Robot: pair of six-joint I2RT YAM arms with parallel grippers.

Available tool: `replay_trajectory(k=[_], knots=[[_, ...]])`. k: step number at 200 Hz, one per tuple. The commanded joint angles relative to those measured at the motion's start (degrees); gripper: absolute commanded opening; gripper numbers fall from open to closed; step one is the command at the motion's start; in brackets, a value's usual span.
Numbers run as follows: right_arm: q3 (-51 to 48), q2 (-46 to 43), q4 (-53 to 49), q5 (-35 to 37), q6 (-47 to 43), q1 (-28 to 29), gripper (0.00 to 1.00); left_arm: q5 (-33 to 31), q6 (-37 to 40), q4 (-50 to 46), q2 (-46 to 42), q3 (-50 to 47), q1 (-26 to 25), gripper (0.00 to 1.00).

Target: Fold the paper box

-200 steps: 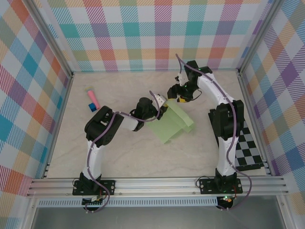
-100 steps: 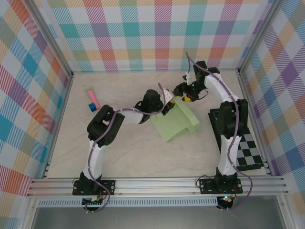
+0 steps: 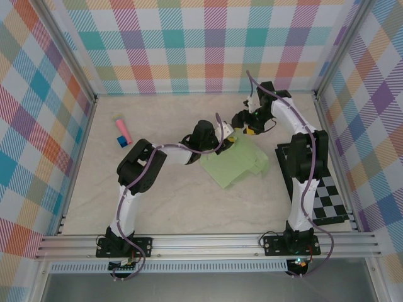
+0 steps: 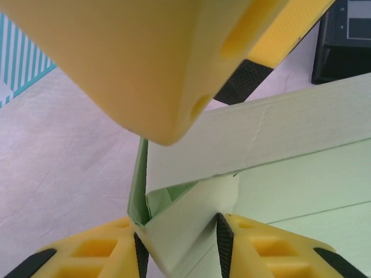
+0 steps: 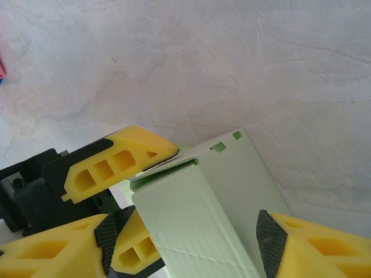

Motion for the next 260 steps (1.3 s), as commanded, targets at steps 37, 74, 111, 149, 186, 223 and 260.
replay_trajectory(k=[37,74,111,149,186,223,260], knots=[[0.69,-1.43,0.48,2.25,-2.41,0.79,0.68,0.88,-2.34,8.79,-2.56,-8.36,0.78,0.52],[0.86,-1.58,1.56,2.66,-1.71,1.02,0.68,1.96,-10.75,18.25,-3.43,-12.04,3.68,0.56],[2.76,-1.52,0.57,3.59,-2.92,1.80,0.68,5.42,-11.69,22.82,-2.70,-12.33,5.46,0.58],[4.38,-0.91,-0.07,7.70,-2.10,3.53,0.70,6.51,-9.50,23.20,1.72,-7.30,5.46,0.59],[6.97,0.92,-2.19,10.35,-2.25,5.18,0.70,11.13,-7.01,29.91,5.78,-6.45,5.04,0.60],[7.39,1.82,-2.77,10.19,-1.36,5.59,0.70,12.22,-7.54,34.23,7.95,-6.30,4.45,0.60],[7.37,2.89,-4.58,10.42,-0.79,5.97,0.69,11.17,-6.69,31.25,8.03,-4.68,3.65,0.59]])
